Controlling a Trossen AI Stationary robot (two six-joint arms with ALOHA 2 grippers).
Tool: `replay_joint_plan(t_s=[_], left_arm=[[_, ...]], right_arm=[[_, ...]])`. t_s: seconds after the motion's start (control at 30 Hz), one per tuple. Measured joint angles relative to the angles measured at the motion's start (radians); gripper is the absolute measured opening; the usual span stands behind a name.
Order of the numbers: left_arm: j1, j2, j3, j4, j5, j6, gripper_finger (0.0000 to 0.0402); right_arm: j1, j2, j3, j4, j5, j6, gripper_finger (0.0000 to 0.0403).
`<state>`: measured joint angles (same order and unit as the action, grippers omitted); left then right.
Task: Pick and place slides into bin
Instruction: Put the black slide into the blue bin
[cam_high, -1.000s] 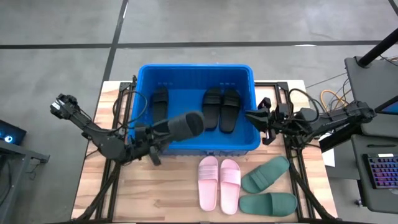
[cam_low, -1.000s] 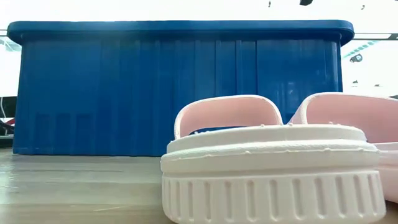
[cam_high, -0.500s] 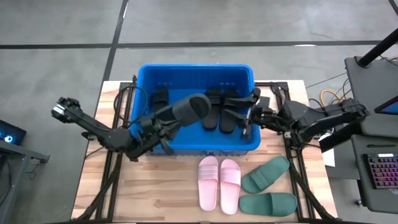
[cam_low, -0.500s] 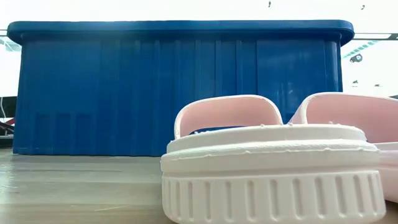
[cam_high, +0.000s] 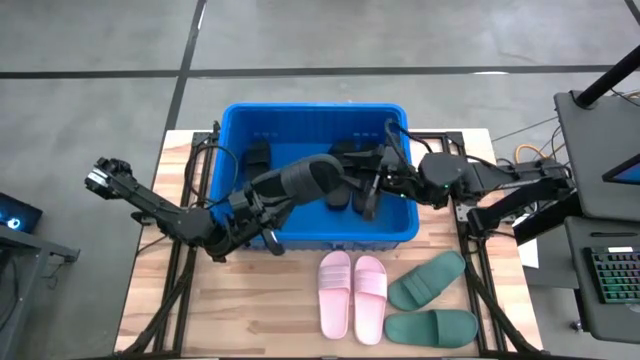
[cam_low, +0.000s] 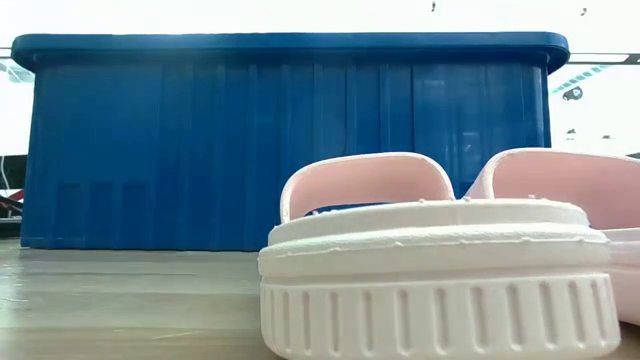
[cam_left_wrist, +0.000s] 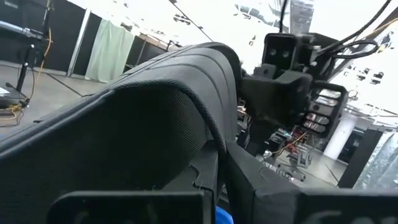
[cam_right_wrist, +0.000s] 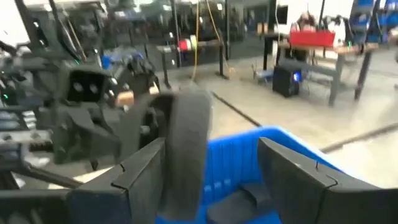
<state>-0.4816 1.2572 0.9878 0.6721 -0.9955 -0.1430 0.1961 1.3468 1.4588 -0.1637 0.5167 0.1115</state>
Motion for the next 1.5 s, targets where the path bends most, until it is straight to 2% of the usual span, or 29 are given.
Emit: replay_joint_plan(t_s=[0.27,0.43,0.57,0.73,0.93,1.03,1.23,1.33,1.5], left_arm=[[0.003,0.003,0.0,0.002,0.011,0.003,0.0],[0.004,0.003,0.001,0.002,0.033,0.022,0.0],[0.004,0.003,0.001,0.001,0.042,0.028,0.0],[0.005,0.003,0.001,0.001,0.049,0.027,0.0],[0.006,0.003,0.001,0.001,0.097,0.024,0.0007],[0.005,0.003,0.001,0.001,0.128,0.066,0.0038],[0.003,-0.019,0.001,0.004,0.122,0.191,0.0147],[0.0,-0.045,0.002,0.006,0.115,0.269,0.0193],[-0.012,-0.079,0.012,0.003,0.112,0.493,0.0224]], right_arm=[[-0.009,0.039,0.045,-0.05,-0.004,0.013,0.024],[-0.017,0.047,0.045,-0.061,-0.026,0.047,0.0217],[-0.02,0.048,0.044,-0.072,-0.026,0.089,0.0162],[-0.02,0.04,0.044,-0.075,-0.028,0.121,0.0039],[-0.02,0.031,0.044,-0.104,-0.033,0.121,0.0029],[-0.02,0.023,0.044,-0.146,-0.027,0.158,0.0029],[-0.021,-0.002,0.042,-0.278,-0.015,0.204,0.0028],[-0.033,-0.019,0.041,-0.364,-0.019,0.3,0.0028],[-0.063,-0.053,0.041,-0.532,-0.027,0.425,0.0028]])
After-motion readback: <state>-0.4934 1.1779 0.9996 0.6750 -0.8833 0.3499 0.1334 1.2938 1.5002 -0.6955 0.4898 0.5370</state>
